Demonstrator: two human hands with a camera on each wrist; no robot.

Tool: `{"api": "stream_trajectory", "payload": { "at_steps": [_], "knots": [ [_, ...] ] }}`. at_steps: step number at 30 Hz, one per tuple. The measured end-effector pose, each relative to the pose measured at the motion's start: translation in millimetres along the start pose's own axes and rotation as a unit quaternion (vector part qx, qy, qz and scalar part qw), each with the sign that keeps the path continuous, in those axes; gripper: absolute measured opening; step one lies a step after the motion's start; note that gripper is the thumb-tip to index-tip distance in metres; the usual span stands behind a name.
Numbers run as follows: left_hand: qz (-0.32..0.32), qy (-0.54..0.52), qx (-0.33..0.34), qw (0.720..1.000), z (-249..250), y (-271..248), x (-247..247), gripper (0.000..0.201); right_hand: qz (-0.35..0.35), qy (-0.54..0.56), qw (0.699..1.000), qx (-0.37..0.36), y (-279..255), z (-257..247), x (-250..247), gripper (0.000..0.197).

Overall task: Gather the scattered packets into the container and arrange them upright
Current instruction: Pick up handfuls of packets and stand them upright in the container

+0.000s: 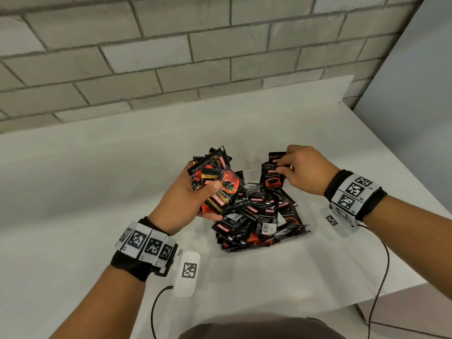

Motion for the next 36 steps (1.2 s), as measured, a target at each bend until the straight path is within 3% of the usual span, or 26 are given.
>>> {"api": "stream_trajectory", "payload": {
  "at_steps": [6,10,14,16,18,19,22,28,30,36],
  "knots": [
    [-0.003,0.003,-0.003,1.000,-0.7,-0.8,1.0,0.047,0.007,-0.018,0.999,0.030,0.8,1.7,-2.3,0.015],
    [-0.007,0.012,-0.002,1.000,-0.1,-0.4,2.4,0.047,0.026,-0.071,0.996,0.051,1.7,-2.5,-2.3,0.025],
    [-0.005,0.025,0.002,1.000,0.3,0.1,1.3,0.044,0.020,-0.035,0.998,0.048,3.8,-5.4,-3.0,0.030],
    [-0.006,0.025,0.003,1.000,-0.1,-0.1,-0.6,0.045,-0.024,-0.015,0.999,0.014,2.2,-10.9,-2.3,0.024],
    [-0.005,0.025,0.004,1.000,-1.0,-0.3,-2.9,0.046,-0.103,0.000,0.995,-0.012,-2.3,-18.3,-0.3,0.006],
    [-0.003,0.023,0.004,1.000,-1.8,-0.3,-4.0,0.046,-0.146,0.000,0.989,-0.018,-4.8,-21.4,2.4,0.006],
    [0.000,0.017,0.004,1.000,-3.8,0.4,-4.2,0.046,-0.253,-0.054,0.965,-0.033,-9.1,-29.6,16.7,0.039],
    [-0.008,0.020,0.004,1.000,-3.4,-0.4,-1.1,0.046,-0.332,-0.206,0.918,-0.073,-5.9,-37.5,36.2,0.094],
    [-0.007,0.019,0.004,1.000,-4.3,-1.4,-1.9,0.046,-0.320,-0.239,0.913,-0.089,-6.0,-39.2,39.9,0.089],
    [0.001,0.017,0.003,1.000,-4.5,-3.5,-7.3,0.047,-0.288,-0.209,0.931,-0.085,-6.8,-39.8,30.6,0.044]
  ]
}}
Point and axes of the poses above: each hand's wrist, its own y-axis towards the middle knuckle, its own x-axis out of the palm, z = x × y, the point moved 3 cm from there along y, towards the middle knuckle, and after that the axes turned 1 degree about x, right-handed, at the moved point
